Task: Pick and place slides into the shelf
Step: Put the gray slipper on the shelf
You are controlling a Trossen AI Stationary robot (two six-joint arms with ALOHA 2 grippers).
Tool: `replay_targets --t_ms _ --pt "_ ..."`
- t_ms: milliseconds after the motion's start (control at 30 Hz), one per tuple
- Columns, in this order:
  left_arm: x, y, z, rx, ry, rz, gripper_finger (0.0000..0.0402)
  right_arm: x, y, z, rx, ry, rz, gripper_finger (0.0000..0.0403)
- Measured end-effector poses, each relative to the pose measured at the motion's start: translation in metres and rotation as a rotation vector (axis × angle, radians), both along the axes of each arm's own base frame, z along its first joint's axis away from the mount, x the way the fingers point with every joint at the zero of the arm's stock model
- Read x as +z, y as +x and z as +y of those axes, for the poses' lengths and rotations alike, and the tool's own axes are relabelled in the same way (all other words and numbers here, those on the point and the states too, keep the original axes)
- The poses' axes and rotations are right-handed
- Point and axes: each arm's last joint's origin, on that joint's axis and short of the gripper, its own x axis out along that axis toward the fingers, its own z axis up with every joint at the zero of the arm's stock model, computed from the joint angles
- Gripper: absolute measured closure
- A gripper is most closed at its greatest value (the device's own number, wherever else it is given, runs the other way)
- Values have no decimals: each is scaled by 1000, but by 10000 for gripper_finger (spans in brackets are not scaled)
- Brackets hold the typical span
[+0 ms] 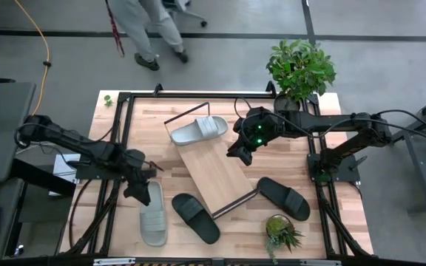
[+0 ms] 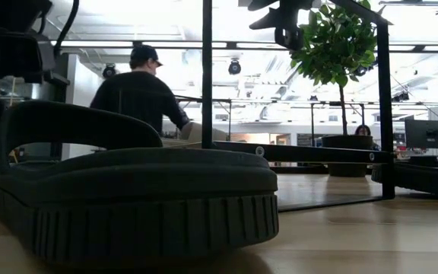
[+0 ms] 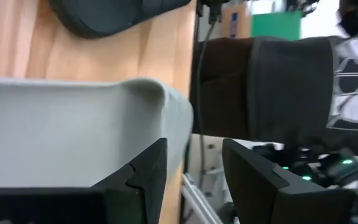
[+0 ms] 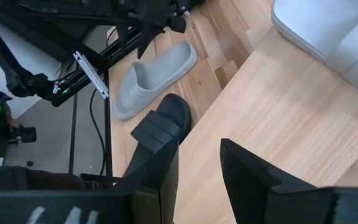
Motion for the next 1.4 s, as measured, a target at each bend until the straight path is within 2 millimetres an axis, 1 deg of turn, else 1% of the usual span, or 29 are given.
replay_targets --t_ms 133,433,567,700,967,1167,1300,1400 --pt "-4 8 -4 -11 58 21 257 0 0 0 2 -2 -1 292" --pt "-18 20 -22 -111 50 47 257 0 0 0 13 -16 -2 292" --pt "-23 24 -28 -126 37 74 257 0 0 0 15 -19 -3 292" --pt "-25 27 -34 -136 32 66 256 0 0 0 17 -21 -3 293" --pt "-29 36 -47 -164 67 108 256 -1 0 0 18 -22 1 292" --pt "-30 43 -50 -166 71 114 256 -1 0 0 29 -34 -3 292" --pt "-29 45 -50 -167 67 104 257 -1 0 0 30 -36 -4 292" --pt "-29 45 -50 -165 65 106 264 -1 0 0 32 -38 -5 292"
